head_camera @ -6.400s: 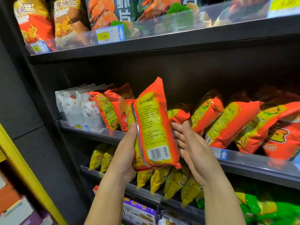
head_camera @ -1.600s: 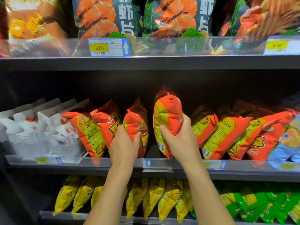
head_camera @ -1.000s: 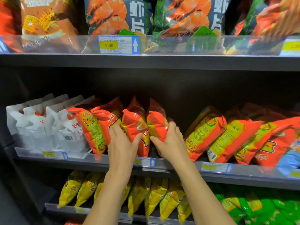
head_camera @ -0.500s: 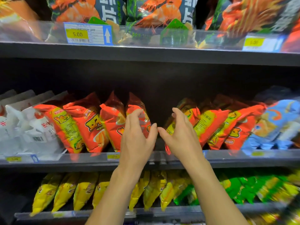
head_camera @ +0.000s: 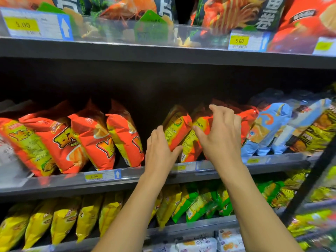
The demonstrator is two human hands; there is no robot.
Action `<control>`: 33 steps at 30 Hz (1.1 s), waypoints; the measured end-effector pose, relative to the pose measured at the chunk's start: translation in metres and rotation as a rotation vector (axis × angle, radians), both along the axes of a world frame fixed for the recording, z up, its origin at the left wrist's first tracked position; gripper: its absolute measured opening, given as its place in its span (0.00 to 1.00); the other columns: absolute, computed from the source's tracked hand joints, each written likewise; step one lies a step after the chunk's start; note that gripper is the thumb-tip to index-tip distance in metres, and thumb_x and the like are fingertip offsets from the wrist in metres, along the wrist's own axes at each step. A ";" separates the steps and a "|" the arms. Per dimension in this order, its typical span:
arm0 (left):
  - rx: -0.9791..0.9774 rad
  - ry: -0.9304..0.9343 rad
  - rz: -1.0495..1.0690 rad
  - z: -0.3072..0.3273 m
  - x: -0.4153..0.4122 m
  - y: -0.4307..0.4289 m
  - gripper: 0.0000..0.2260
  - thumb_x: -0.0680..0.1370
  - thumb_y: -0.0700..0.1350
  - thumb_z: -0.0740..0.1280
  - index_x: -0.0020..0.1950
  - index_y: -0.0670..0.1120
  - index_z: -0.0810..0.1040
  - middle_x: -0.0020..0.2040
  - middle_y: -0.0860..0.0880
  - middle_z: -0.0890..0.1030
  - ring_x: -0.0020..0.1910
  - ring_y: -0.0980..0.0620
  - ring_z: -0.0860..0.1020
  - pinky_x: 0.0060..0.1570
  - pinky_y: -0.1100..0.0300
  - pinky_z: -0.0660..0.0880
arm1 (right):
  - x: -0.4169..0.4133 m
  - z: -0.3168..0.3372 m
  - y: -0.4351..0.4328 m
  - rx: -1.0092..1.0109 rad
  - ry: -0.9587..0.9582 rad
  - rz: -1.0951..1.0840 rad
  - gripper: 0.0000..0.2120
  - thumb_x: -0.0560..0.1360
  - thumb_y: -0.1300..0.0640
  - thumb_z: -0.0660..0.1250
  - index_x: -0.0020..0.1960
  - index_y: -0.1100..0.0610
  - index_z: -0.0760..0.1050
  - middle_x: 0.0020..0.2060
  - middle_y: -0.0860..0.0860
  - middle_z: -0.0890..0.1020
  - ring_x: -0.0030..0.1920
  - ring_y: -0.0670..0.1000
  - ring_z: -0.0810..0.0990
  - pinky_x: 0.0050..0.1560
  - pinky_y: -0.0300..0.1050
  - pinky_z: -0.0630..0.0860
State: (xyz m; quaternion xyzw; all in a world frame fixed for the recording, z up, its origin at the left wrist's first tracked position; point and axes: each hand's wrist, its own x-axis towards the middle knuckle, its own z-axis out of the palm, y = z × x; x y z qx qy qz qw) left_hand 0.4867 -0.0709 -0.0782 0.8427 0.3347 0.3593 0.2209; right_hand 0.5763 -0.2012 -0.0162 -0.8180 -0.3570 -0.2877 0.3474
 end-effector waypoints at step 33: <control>-0.644 -0.595 0.001 0.059 -0.119 -0.105 0.10 0.85 0.50 0.64 0.63 0.59 0.81 0.57 0.52 0.88 0.57 0.48 0.87 0.56 0.44 0.84 | -0.039 -0.022 0.001 0.246 1.216 1.171 0.37 0.68 0.27 0.73 0.69 0.47 0.74 0.59 0.48 0.87 0.59 0.50 0.87 0.62 0.60 0.83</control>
